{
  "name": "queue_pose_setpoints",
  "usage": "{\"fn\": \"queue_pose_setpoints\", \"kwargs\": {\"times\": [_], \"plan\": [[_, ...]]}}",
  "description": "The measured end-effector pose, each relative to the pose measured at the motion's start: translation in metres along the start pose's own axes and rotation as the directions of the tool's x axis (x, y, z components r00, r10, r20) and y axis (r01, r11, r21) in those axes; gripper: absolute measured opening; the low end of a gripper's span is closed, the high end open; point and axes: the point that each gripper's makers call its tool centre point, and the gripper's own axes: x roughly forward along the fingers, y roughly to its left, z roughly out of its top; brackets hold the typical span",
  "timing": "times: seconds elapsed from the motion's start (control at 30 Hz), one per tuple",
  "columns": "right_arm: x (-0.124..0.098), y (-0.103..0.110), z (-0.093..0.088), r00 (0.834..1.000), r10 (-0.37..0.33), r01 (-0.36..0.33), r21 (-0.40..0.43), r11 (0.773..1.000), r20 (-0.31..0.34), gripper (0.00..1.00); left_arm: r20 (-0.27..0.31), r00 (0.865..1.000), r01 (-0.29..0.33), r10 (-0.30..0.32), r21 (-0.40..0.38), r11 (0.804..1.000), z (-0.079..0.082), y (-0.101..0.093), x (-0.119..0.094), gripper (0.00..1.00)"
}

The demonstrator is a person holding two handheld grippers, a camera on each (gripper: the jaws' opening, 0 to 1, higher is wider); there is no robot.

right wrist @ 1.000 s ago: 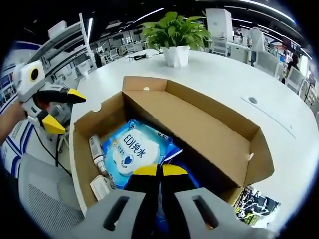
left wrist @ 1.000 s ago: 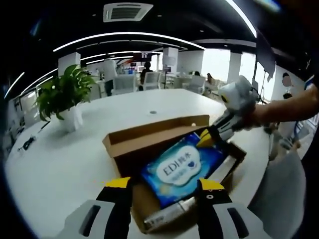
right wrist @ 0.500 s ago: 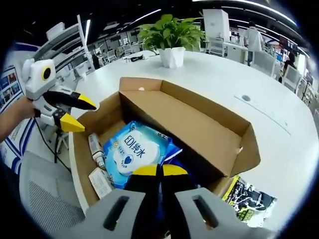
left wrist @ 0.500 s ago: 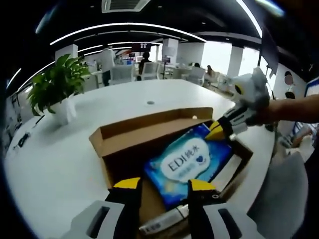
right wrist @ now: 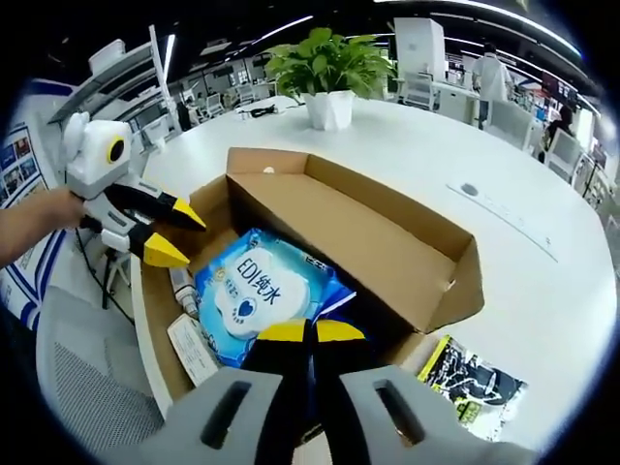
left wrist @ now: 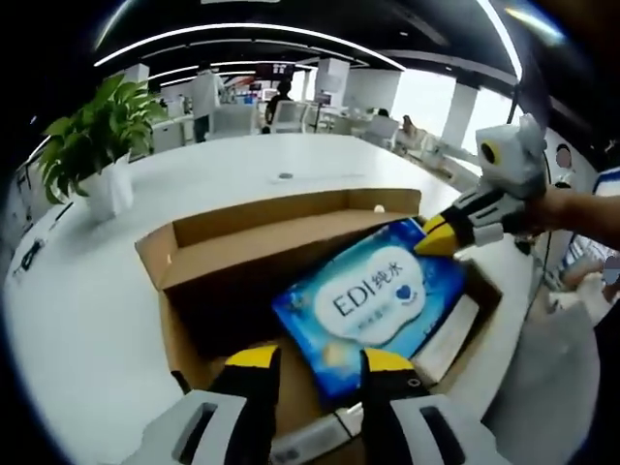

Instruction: Operate the shoe box by opening the lid, removing the specified soft item, and placing it in the target area until the item is outside and the box remains undamaged.

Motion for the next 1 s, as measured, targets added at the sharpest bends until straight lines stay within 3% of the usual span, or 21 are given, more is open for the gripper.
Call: {"fn": "queue_pose_setpoints", "kwargs": {"times": [0.47,0.6,0.77,1.0], "plan": [[-0.001,-0.008,-0.007,1.0,-0.019,0.019,-0.039,0.999,-0.015,0.0,-0.079,0.996,0.036,-0.045,-0.111,0.993,-0.01,-0.001,0.024,0.27],[-0.001,-0.01,-0.008,1.0,-0.02,0.02,-0.035,0.999,-0.015,0.0,-0.068,0.994,0.071,-0.086,-0.199,0.977,-0.012,-0.008,0.032,0.25],[-0.002,-0.009,-0.008,1.0,-0.022,0.022,-0.03,0.999,-0.011,0.0,-0.055,0.994,0.076,-0.094,-0.274,0.959,-0.013,-0.009,0.037,0.23],[-0.005,-0.008,-0.009,1.0,-0.028,0.028,-0.004,1.0,-0.006,0.0,-0.025,0.997,0.063,-0.076,-0.336,0.94,-0.012,-0.005,0.037,0.09]]}}
